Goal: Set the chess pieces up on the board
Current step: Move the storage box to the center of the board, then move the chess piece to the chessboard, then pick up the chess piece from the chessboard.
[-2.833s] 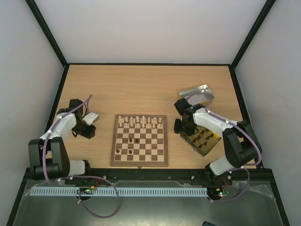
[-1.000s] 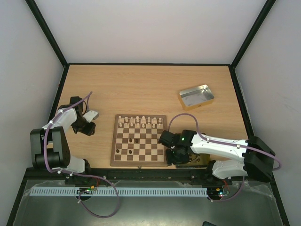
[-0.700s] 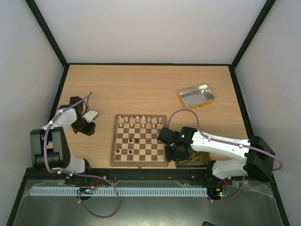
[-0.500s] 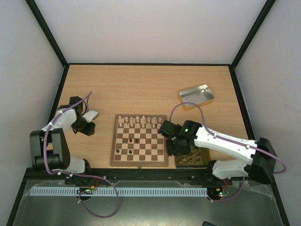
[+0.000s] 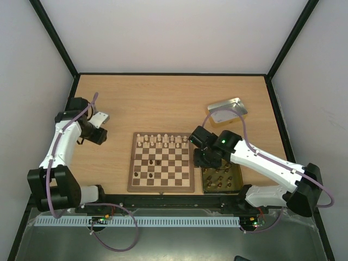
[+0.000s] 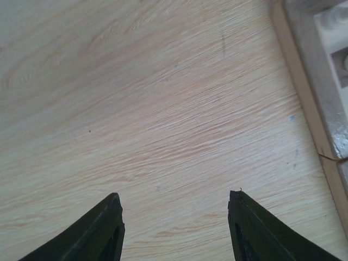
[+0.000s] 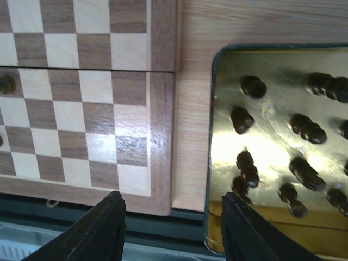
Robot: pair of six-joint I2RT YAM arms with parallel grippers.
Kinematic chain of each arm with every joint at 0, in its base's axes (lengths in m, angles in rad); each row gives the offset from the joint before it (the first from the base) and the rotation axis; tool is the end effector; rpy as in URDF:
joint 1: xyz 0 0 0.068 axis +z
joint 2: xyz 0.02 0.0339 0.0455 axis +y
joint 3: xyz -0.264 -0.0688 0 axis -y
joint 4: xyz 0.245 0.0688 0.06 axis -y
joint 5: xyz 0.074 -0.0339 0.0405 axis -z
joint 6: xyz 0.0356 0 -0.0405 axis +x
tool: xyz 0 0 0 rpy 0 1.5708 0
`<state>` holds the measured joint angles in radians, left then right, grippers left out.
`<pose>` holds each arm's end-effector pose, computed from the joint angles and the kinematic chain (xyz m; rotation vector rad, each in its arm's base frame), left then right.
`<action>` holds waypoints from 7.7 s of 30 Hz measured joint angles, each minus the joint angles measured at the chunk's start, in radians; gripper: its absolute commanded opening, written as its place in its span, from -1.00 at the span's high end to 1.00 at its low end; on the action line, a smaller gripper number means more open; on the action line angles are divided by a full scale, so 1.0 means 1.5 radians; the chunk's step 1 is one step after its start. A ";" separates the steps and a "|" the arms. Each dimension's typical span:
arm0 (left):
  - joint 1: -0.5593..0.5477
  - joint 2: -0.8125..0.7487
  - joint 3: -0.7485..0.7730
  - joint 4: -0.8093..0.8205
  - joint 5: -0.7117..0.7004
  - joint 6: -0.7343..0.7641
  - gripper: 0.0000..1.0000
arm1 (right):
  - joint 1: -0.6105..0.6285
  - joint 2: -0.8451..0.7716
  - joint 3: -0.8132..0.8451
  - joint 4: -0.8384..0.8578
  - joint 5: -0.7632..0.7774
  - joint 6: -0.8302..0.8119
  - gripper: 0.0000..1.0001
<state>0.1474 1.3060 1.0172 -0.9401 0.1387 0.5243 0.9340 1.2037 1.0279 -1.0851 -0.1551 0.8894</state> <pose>0.2376 0.0303 0.2531 0.5523 2.7184 -0.0241 0.1206 0.1723 0.2722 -0.1043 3.0283 0.5183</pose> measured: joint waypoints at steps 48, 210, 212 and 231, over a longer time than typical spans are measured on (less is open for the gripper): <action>-0.687 0.033 -0.067 0.033 -0.024 -0.030 0.26 | -0.008 -0.038 -0.045 0.098 0.036 0.156 -0.24; -0.600 0.084 -0.067 0.074 -0.034 -0.007 0.18 | -0.008 -0.071 -0.090 0.134 0.039 0.206 -0.25; -0.600 0.095 -0.059 0.081 -0.034 -0.007 0.19 | -0.008 -0.076 -0.090 0.133 0.039 0.208 -0.25; -0.599 0.156 -0.027 0.105 -0.016 0.000 0.55 | -0.008 -0.110 -0.102 0.119 0.044 0.223 -0.25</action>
<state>-0.7517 1.5398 0.9771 -0.7830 0.1143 0.5247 0.9218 1.0393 0.8753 -0.9062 -0.0895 1.2240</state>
